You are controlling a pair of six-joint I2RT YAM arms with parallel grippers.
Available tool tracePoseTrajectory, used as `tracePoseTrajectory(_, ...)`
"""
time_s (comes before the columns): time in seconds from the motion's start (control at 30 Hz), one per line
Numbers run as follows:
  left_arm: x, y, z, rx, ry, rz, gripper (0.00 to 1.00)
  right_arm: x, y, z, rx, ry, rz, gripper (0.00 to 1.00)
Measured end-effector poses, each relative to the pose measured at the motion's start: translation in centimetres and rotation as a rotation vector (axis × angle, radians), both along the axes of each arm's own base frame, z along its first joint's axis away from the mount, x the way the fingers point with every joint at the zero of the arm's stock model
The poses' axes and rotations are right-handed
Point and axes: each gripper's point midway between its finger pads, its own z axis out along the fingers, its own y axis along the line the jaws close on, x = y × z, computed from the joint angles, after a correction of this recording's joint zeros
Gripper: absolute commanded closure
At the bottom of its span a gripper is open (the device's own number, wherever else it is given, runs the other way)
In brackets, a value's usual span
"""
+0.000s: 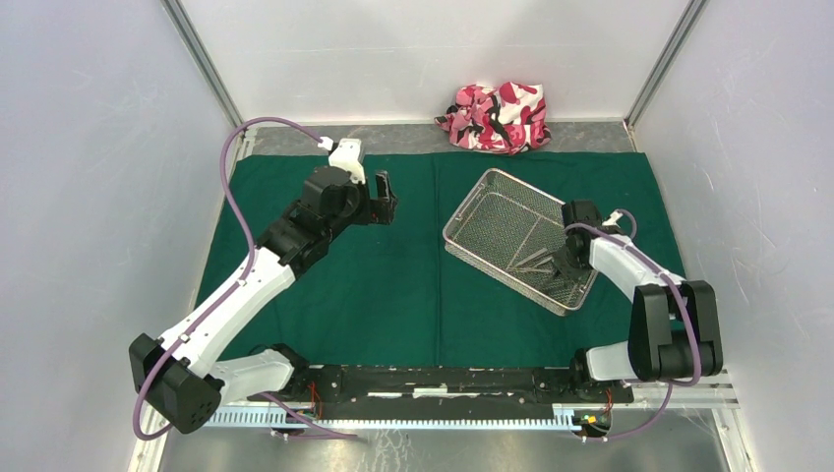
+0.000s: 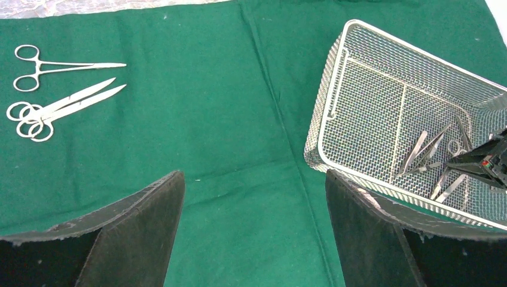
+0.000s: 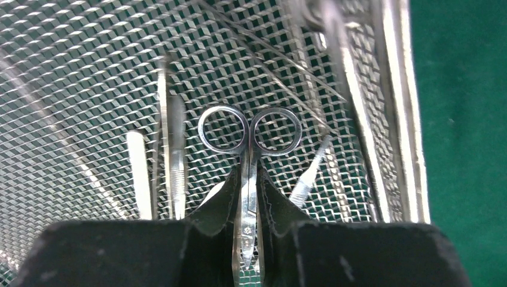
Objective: Open and lay out the surgical kit
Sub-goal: Pick up the medical item from the container, then place the medical item in the surgical kit.
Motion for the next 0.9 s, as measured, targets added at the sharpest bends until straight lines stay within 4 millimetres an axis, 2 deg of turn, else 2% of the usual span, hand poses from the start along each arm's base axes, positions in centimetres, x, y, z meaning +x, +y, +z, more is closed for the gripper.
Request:
tracePoseTrajectory(0.07, 0.1, 0.2, 0.0, 0.0, 0.0, 0.007, 0.07, 0.7, 0.1, 0.4, 0.001, -0.038, 0.025, 1.0)
tracePoseTrajectory(0.2, 0.5, 0.5, -0.3, 0.0, 0.005, 0.017, 0.07, 2.6, 0.2, 2.5, -0.013, -0.153, 0.076, 1.0)
tracePoseTrajectory(0.37, 1.1, 0.7, -1.0, -0.007, 0.026, 0.012, 0.07, 3.6, 0.1, 4.7, -0.035, -0.246, 0.119, 1.0)
tracePoseTrajectory(0.5, 1.1, 0.0, -1.6, -0.031, 0.047, -0.036, 0.06, 4.7, 0.1, 6.0, -0.075, -0.309, 0.223, 1.0)
tracePoseTrajectory(0.63, 0.4, -1.9, -2.0, -0.076, 0.065, -0.138, 0.07, 6.5, 0.9, 8.2, -0.117, -0.418, 0.399, 1.0)
tracePoseTrajectory(0.7, 0.1, -3.1, -2.1, -0.105, 0.071, -0.2, 0.11, 7.2, 1.3, 9.7, -0.145, -0.48, 0.484, 1.0)
tracePoseTrajectory(0.8, -0.8, -5.3, -2.5, -0.177, 0.088, -0.315, 0.19, 7.8, 1.9, 11.3, -0.178, -0.538, 0.579, 1.0)
tracePoseTrajectory(0.9, -1.6, -8.2, -3.4, -0.303, 0.135, -0.416, 0.2, 8.2, 2.7, 12.3, -0.17, -0.566, 0.657, 1.0)
